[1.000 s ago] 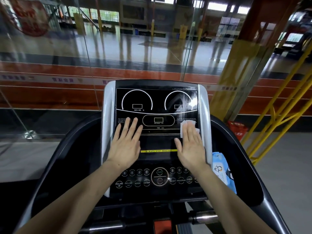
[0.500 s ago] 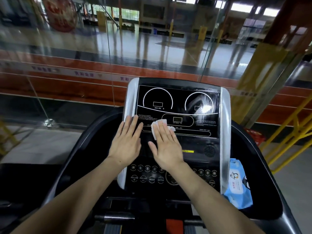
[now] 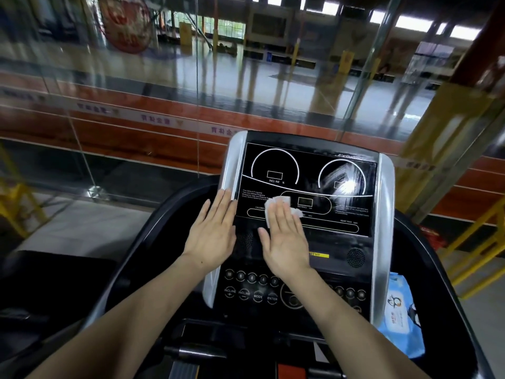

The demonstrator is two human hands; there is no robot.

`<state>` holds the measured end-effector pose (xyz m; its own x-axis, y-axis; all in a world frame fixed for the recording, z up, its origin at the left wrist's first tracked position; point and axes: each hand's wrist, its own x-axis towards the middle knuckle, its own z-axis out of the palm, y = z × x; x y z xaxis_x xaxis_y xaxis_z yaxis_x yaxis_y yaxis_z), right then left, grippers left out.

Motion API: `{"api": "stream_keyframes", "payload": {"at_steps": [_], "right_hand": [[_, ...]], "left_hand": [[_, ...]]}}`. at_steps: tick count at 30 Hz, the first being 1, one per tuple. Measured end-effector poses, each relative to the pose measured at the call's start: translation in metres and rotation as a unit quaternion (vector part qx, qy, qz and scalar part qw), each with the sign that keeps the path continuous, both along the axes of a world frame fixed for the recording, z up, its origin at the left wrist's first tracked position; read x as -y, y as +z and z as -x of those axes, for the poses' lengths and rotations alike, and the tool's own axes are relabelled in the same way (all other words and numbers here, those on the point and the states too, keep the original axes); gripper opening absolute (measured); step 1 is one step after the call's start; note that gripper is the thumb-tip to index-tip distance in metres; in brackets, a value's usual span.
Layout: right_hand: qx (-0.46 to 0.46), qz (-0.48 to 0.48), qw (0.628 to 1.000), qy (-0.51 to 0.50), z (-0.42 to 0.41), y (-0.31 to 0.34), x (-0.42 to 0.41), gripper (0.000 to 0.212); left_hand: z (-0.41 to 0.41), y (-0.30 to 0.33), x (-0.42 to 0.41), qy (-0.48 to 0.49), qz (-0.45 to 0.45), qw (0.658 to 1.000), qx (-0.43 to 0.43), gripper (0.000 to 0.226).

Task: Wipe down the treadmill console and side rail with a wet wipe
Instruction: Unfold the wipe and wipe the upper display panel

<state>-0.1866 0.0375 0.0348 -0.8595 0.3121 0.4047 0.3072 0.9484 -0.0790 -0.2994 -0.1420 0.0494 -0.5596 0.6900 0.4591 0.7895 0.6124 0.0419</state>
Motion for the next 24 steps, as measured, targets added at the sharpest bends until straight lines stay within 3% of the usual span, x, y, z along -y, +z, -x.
{"api": "stream_keyframes", "payload": {"at_steps": [6,12,17,24], "right_hand": [[0.039,-0.072,0.991,0.109,0.037,0.037,-0.009,0.067],[0.062,-0.047,0.991,0.105,0.089,0.097,-0.039,0.067],[0.061,-0.112,0.976,0.176,0.065,0.059,-0.02,0.063],[0.036,-0.1,0.963,0.248,0.018,0.025,-0.021,0.051]], "left_hand": [[0.002,-0.001,0.012,0.025,0.015,1.0,-0.005,0.066],[0.007,0.009,0.02,0.027,0.06,0.998,0.001,0.072],[0.004,0.007,0.021,0.036,0.053,0.998,0.001,0.07],[0.0,0.008,0.02,0.046,0.06,0.996,0.042,0.065]]}}
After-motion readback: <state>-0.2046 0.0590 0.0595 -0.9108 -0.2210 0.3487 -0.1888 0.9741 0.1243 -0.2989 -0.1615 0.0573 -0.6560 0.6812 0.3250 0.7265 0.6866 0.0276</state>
